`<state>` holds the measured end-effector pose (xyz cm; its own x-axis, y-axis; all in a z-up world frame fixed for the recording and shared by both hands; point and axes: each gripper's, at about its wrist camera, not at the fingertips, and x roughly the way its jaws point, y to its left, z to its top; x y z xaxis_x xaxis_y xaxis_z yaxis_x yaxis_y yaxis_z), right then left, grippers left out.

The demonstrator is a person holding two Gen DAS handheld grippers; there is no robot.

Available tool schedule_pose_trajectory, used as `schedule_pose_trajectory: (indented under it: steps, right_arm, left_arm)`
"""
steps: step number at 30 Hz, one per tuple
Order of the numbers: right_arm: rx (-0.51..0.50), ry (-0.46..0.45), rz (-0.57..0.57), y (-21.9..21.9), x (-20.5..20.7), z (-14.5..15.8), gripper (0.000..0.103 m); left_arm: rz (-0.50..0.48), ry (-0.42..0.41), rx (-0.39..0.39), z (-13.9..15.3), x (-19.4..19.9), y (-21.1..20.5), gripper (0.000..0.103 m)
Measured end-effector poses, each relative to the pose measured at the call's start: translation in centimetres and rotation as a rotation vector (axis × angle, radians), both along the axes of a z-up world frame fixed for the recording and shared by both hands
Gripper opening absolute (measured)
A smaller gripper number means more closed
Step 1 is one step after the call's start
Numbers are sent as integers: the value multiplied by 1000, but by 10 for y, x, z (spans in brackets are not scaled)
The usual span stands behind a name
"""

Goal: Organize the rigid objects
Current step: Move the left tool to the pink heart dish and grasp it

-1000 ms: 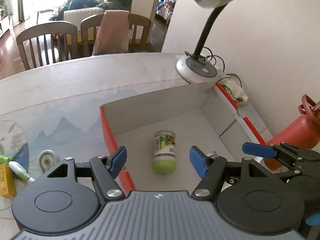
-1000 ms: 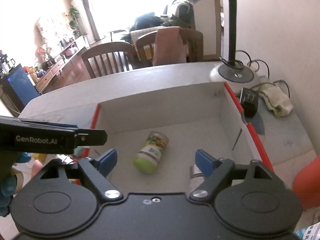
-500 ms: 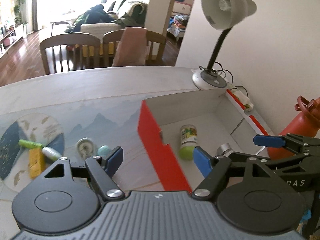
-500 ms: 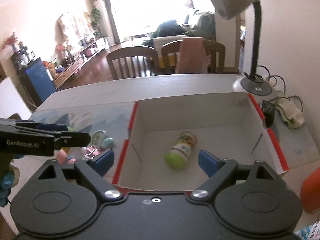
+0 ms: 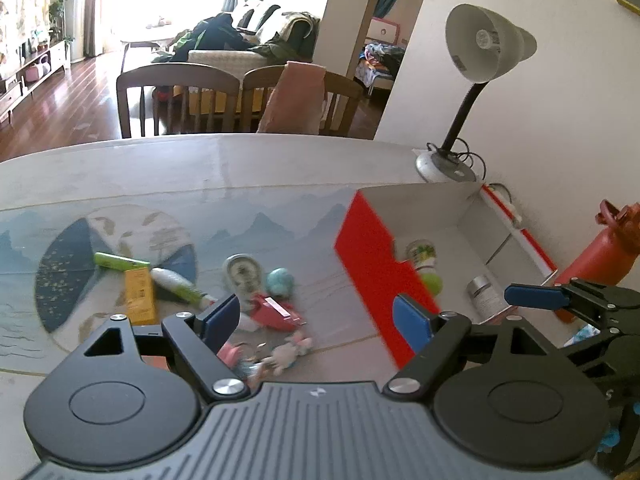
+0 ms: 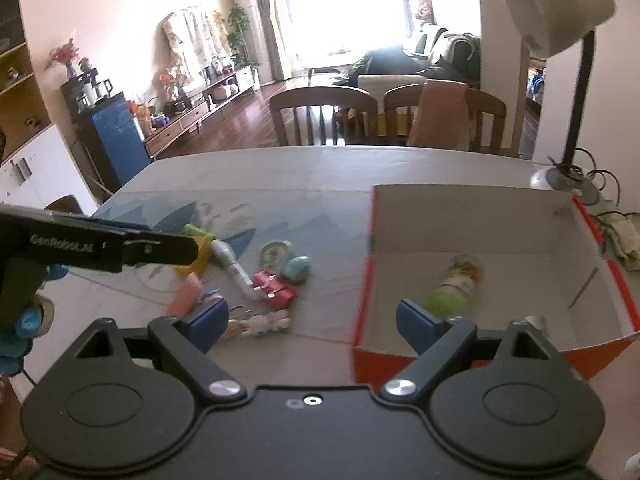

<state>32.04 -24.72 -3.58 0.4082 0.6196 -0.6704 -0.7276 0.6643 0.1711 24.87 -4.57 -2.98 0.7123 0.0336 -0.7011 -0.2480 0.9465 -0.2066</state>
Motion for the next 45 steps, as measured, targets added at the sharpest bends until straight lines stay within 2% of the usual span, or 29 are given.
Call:
schedule_pose_trajectory:
  steps: [5,6,7,8,16,23,29,36,45]
  right_arm:
    - [-14,-4,7,27,-20,-6,91]
    - [-17,-2,5,32,-24,-8,91]
    - [-21,0,6,38,-27,-10,91]
    - [-25,1,2,43,-32,-10,91]
    - [-87,24,-104,77,-34,-40,90]
    - [-122,42,-196,99,-18,-61,88]
    - [-140,59,-213,119,-1,-73,87]
    - [-159,97,-219,139,19,-89,84]
    - [-154,193,-259,148,44,-112,77]
  left_arm:
    - [-16,3,-12,-6,-14,25,85]
    - [-20,1,-12,-7,-17,30,89]
    - [-20,-1,-12,-8,-19,35,99]
    - [-17,-2,-13,-9,-22,40,103]
    - [-16,1,-64,-32,-36,83,103]
    - [18,60,-124,-71,-33,112,103]
    - [-13,90,-117,-100,-25,119,103]
    - [-25,79,-105,-121,-14,122,103]
    - [-21,94,-157,-141,-3,129,102]
